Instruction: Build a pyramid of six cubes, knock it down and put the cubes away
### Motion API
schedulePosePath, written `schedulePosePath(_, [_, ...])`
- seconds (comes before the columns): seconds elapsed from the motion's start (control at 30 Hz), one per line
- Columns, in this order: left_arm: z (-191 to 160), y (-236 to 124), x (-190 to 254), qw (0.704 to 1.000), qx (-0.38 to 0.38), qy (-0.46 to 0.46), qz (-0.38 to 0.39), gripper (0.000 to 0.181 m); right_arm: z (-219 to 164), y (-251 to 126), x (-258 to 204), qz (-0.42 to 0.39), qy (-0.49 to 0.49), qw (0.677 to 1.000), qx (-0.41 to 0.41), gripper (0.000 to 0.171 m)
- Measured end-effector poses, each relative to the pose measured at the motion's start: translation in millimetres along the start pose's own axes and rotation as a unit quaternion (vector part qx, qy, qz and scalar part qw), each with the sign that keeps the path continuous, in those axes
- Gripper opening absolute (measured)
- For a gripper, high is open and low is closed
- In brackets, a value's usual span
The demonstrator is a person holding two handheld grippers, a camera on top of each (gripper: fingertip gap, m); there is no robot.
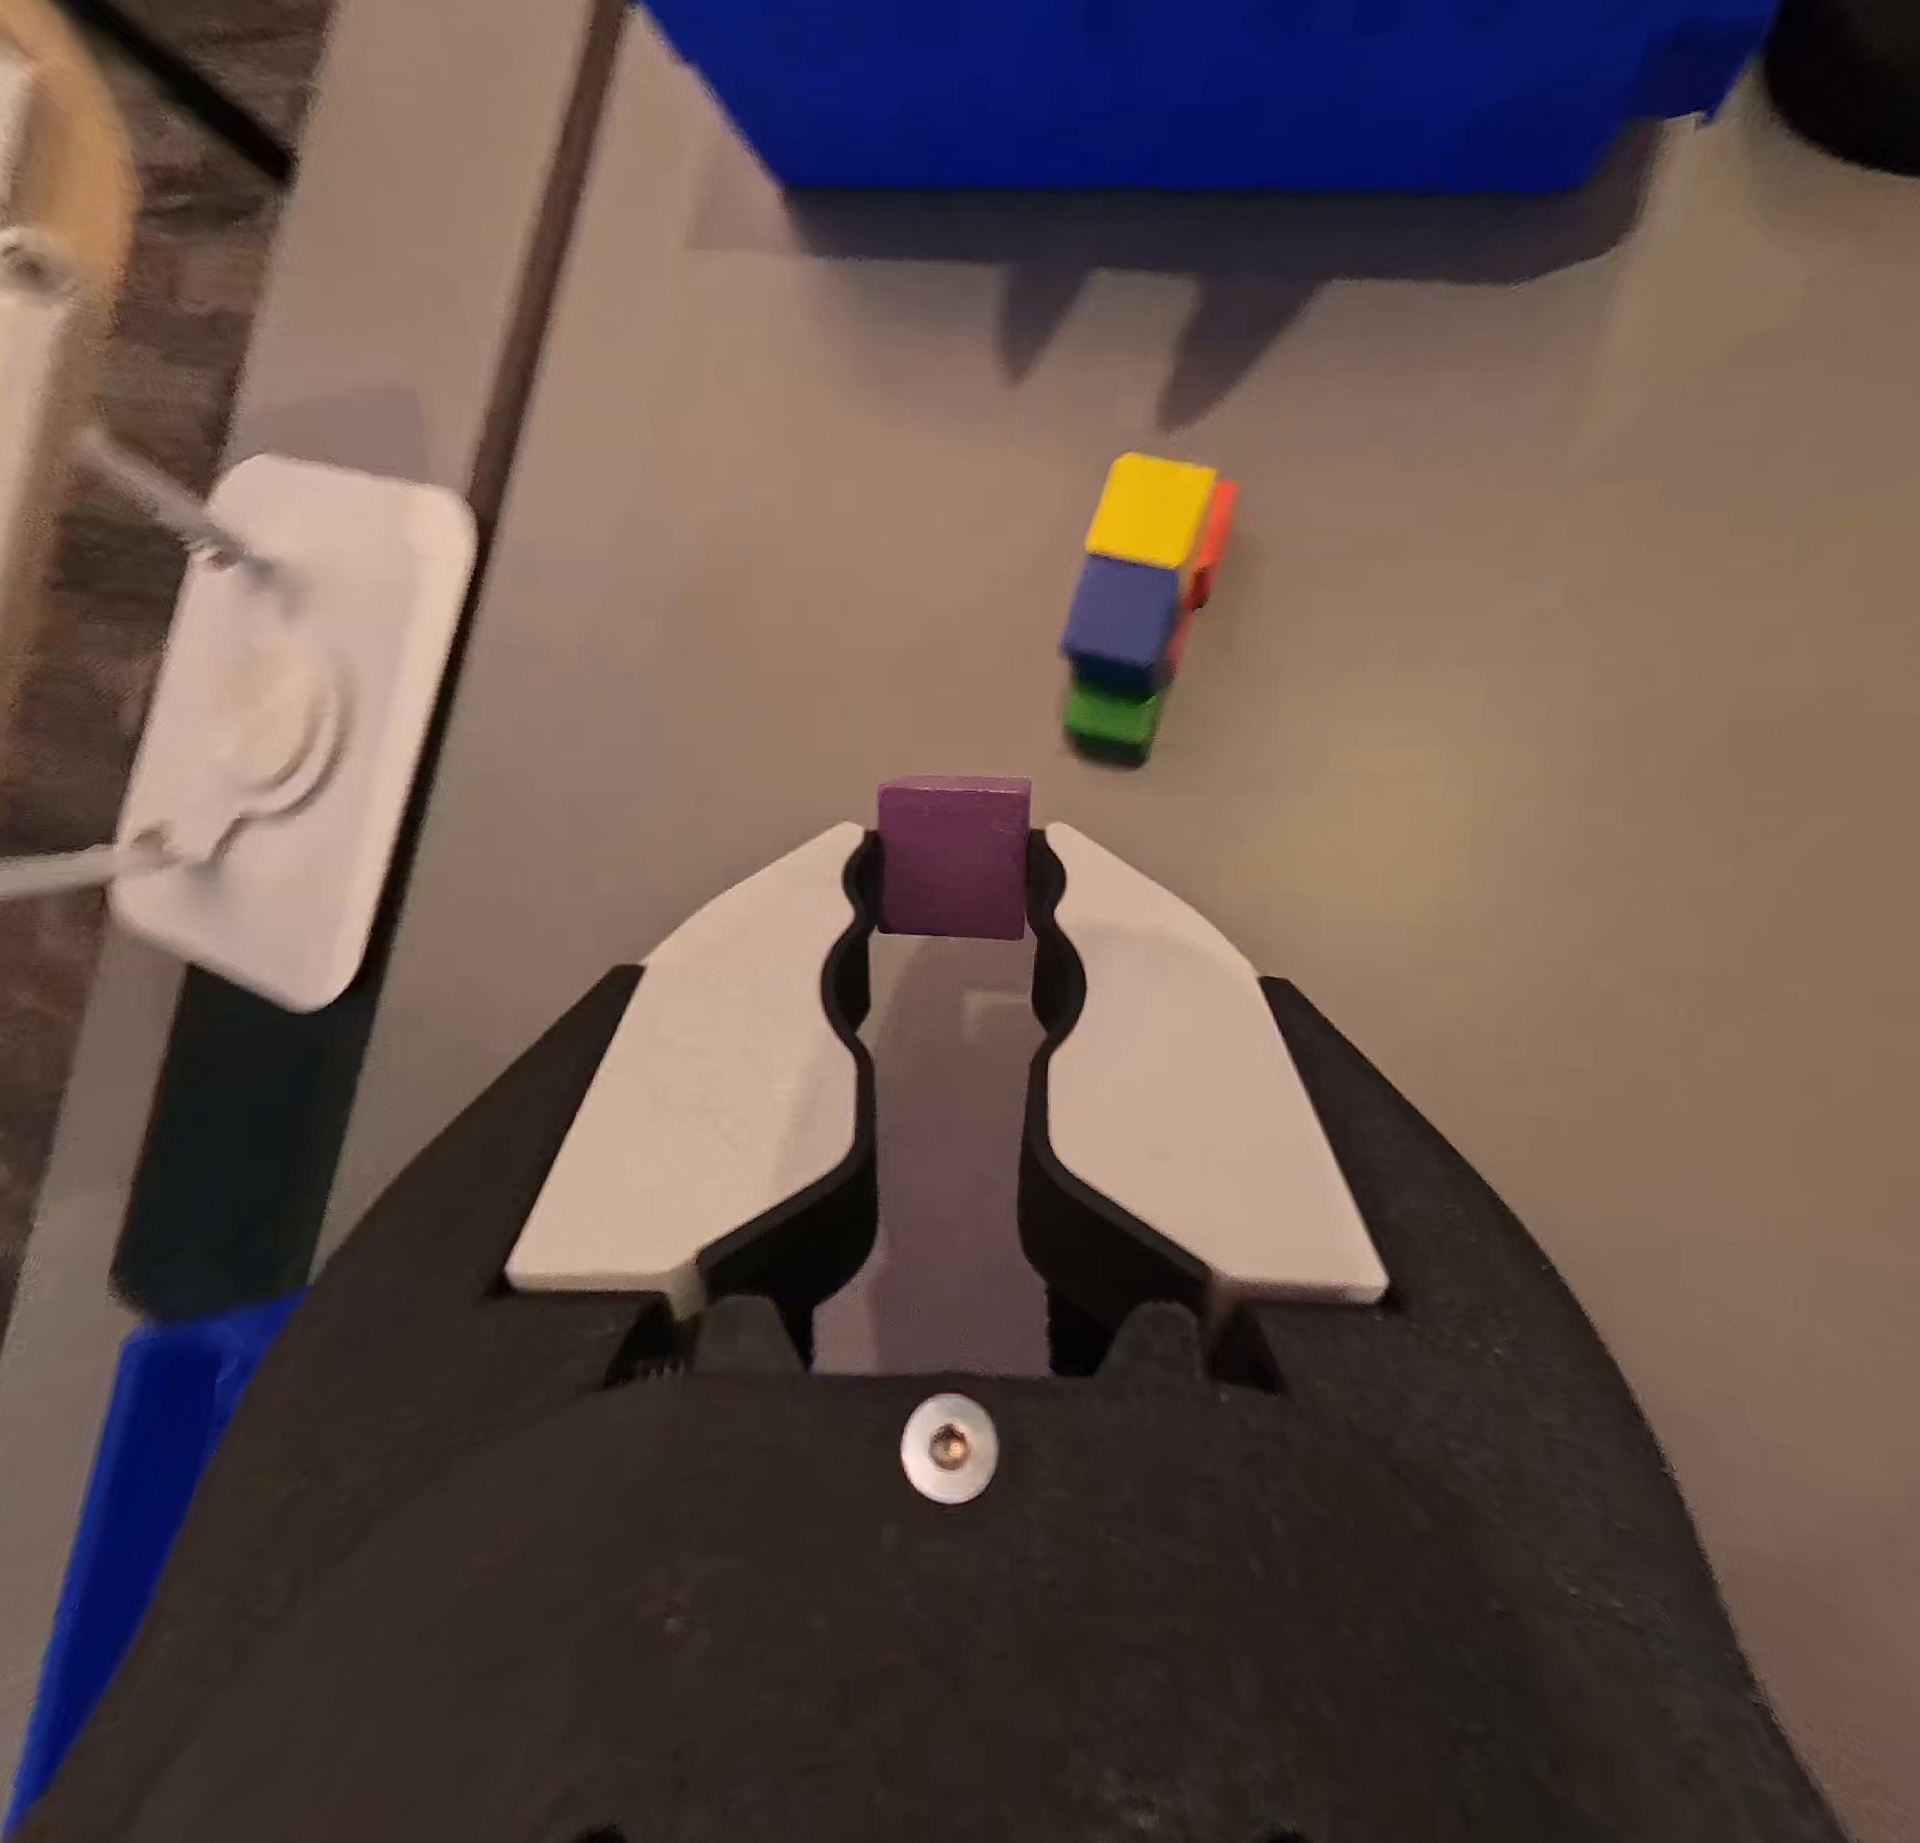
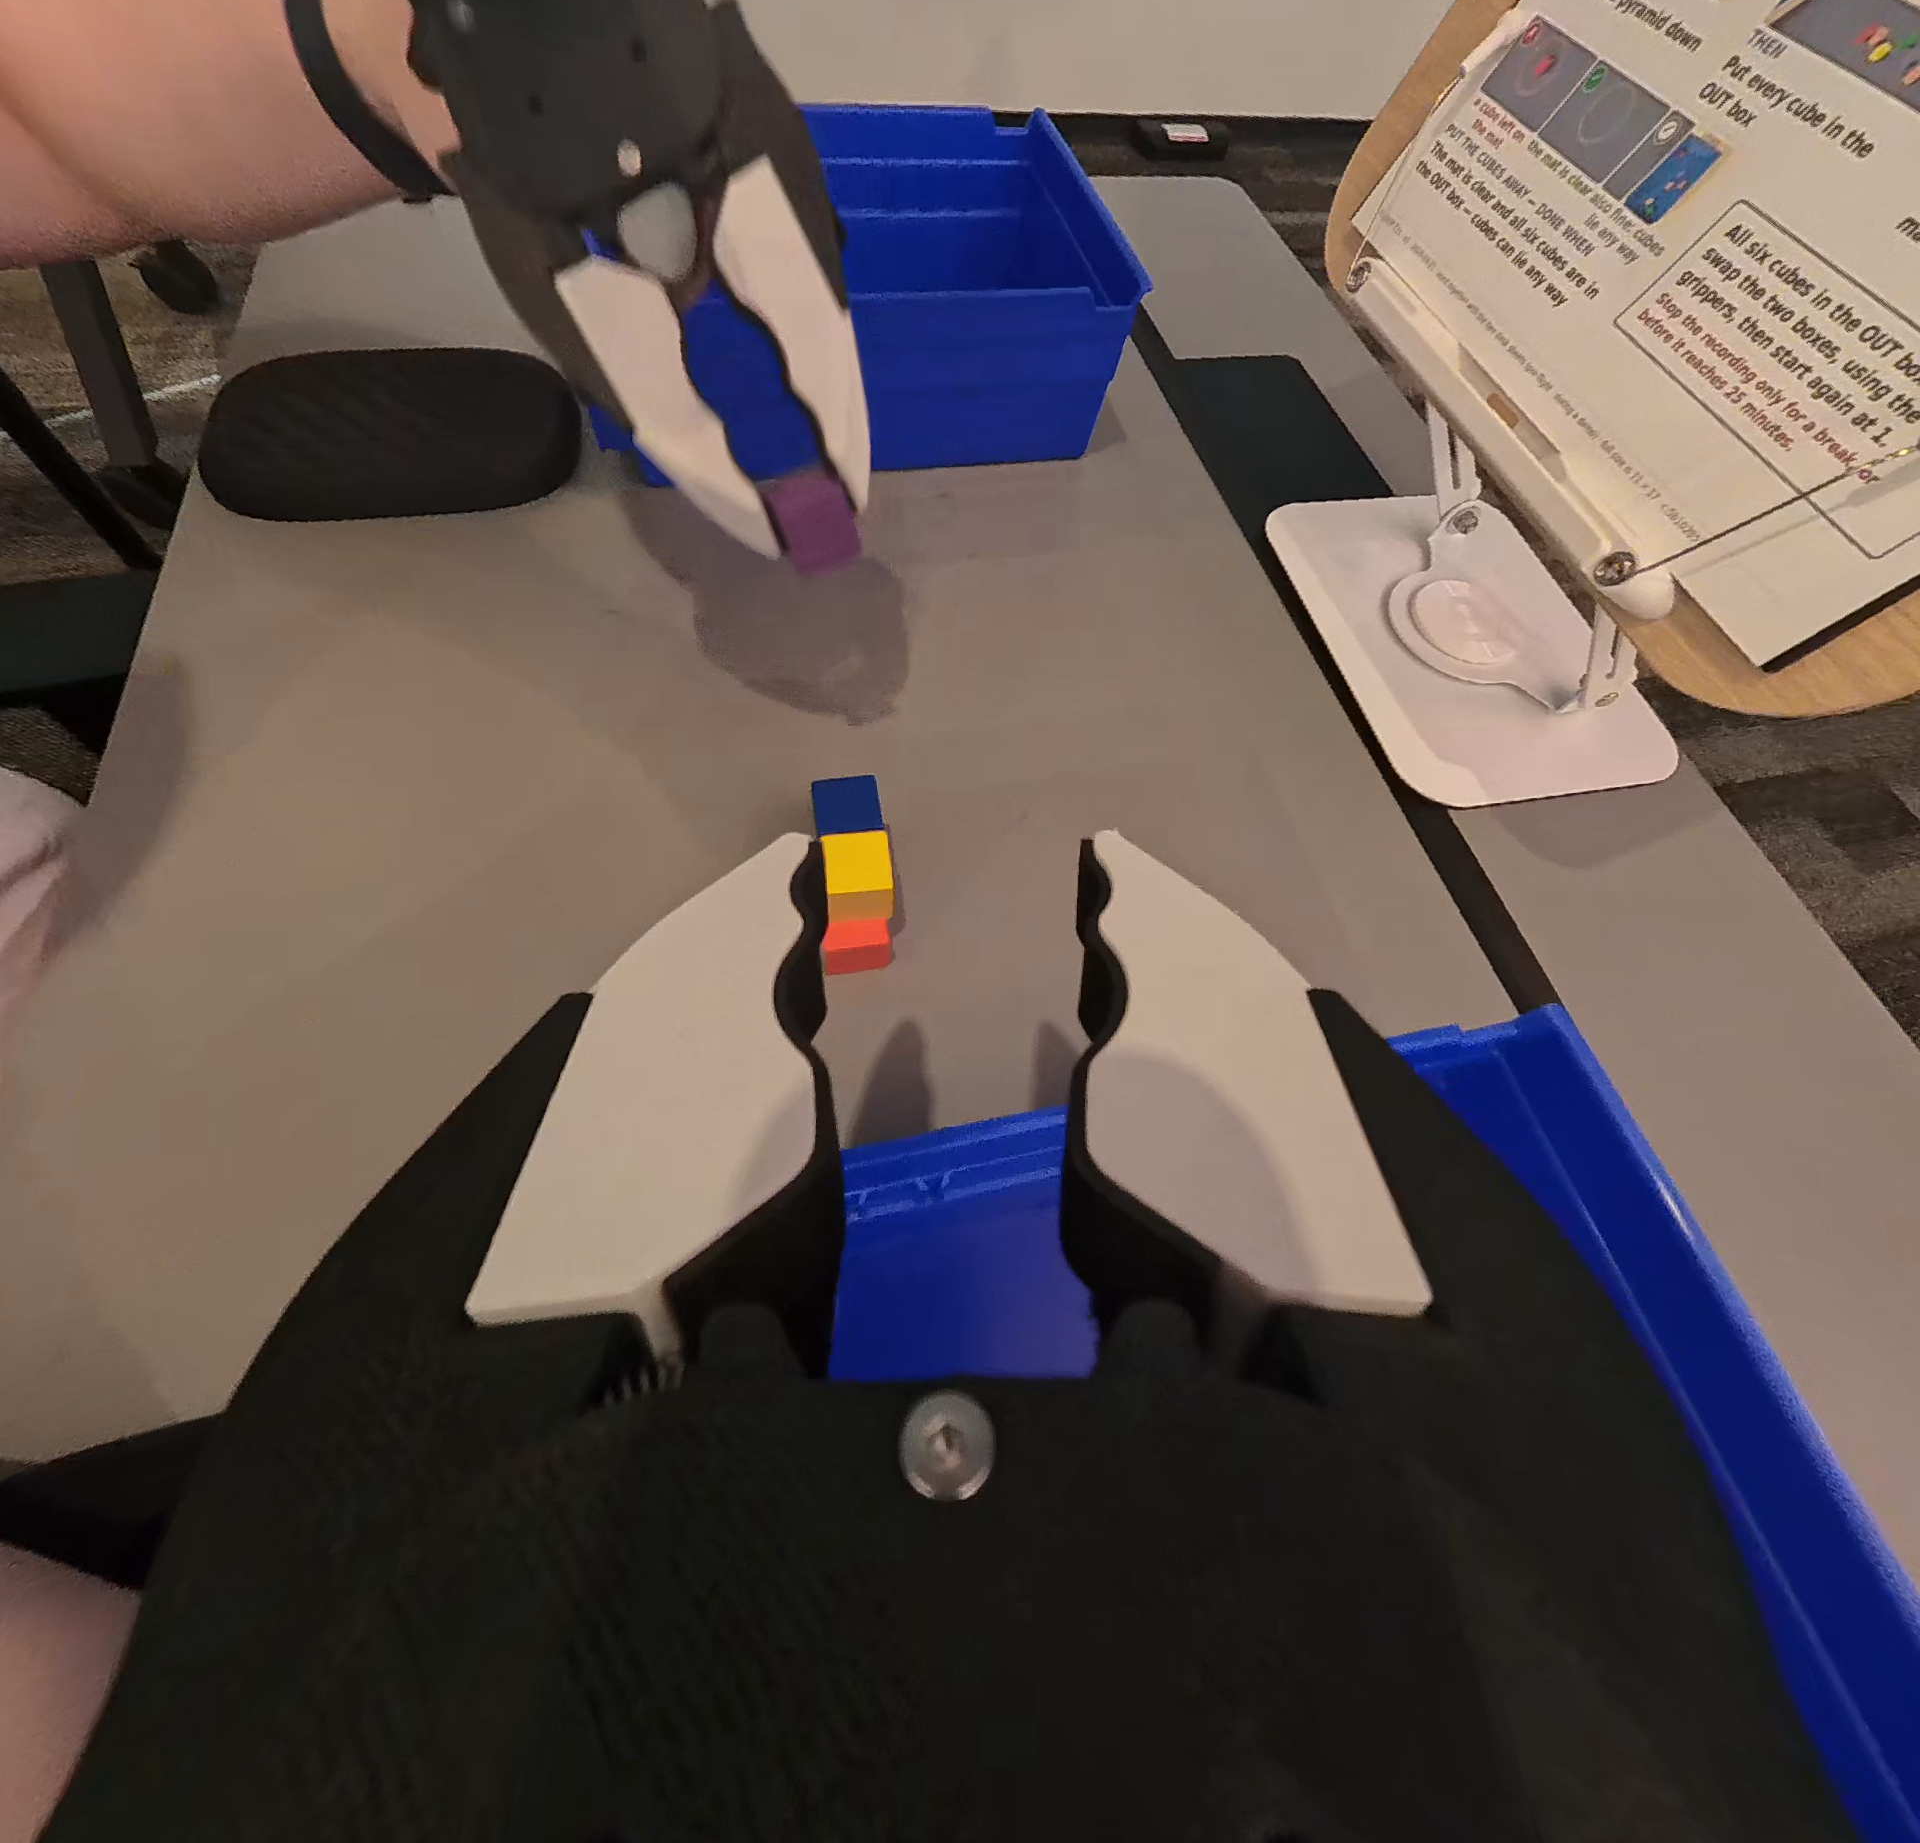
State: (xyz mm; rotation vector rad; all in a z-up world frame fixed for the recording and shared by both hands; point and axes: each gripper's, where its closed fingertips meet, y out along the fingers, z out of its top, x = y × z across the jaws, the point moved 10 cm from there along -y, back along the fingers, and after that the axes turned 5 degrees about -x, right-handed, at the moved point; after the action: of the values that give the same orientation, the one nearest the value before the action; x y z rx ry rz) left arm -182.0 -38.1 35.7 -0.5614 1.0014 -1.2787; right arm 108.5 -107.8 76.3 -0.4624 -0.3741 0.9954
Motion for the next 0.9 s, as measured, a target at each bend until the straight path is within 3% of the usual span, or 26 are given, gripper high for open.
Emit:
schedulePosePath(0.3, [50.8,58.1,16.7,0.995,-0.045,0.022,-0.091,0.027,-2.0,-1.1,-1.0,0.009,-0.001,1.000,-0.005,0.047])
schedulePosePath(0.9, [60.7,85.8,13.0,0.984,-0.104,0.057,-0.135,0.027,-6.7,7.0,-3.0,0.030,0.000,0.999,-0.039,0.046])
